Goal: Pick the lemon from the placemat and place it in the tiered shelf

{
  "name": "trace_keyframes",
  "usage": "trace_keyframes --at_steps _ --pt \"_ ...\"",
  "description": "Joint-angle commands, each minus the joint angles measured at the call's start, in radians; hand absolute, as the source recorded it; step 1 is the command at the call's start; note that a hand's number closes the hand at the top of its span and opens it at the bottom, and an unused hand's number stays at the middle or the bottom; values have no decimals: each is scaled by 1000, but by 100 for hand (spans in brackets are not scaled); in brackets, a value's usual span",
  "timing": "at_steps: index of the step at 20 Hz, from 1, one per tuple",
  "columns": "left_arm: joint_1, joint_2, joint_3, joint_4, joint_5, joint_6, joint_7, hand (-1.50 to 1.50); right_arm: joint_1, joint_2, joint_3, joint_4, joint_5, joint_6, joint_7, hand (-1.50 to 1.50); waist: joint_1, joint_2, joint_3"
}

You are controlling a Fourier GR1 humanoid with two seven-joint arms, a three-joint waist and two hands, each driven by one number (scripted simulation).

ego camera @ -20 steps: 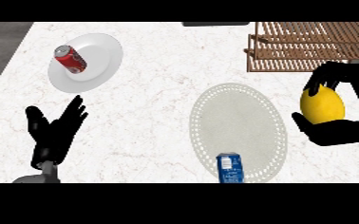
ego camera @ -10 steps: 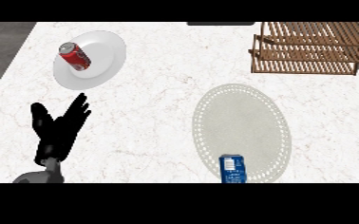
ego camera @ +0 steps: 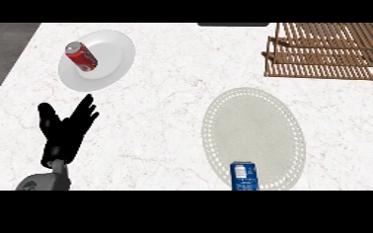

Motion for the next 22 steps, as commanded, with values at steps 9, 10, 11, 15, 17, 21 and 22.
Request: trace_keyframes --at_steps 9,10,11,15,17,21,22 --pt "-28 -2 12 53 -9 -13 7 0 -148 -53 116 488 166 -33 -379 150 1 7 -4" --pt "-36 -45 -20 19 -23 21 26 0 -217 -91 118 577 179 -15 -407 150 9 8 -4" --pt "-7 -26 -13 -18 -8 7 65 0 -193 -54 160 548 204 -28 -413 150 11 7 -3" --pt "-6 -13 11 56 -14 -24 -39 0 -242 -92 164 730 271 -69 -577 150 10 11 -4" --pt "1 -19 -7 9 -13 -23 3 0 -274 -36 200 789 323 -144 -587 150 18 11 -3" --pt "13 -41 -24 36 -40 -8 -19 0 -333 -33 201 929 361 -187 -672 150 25 15 -3" --pt "7 -30 -21 -3 -28 -17 8 0 -369 -63 189 979 368 -177 -685 150 26 14 -3"
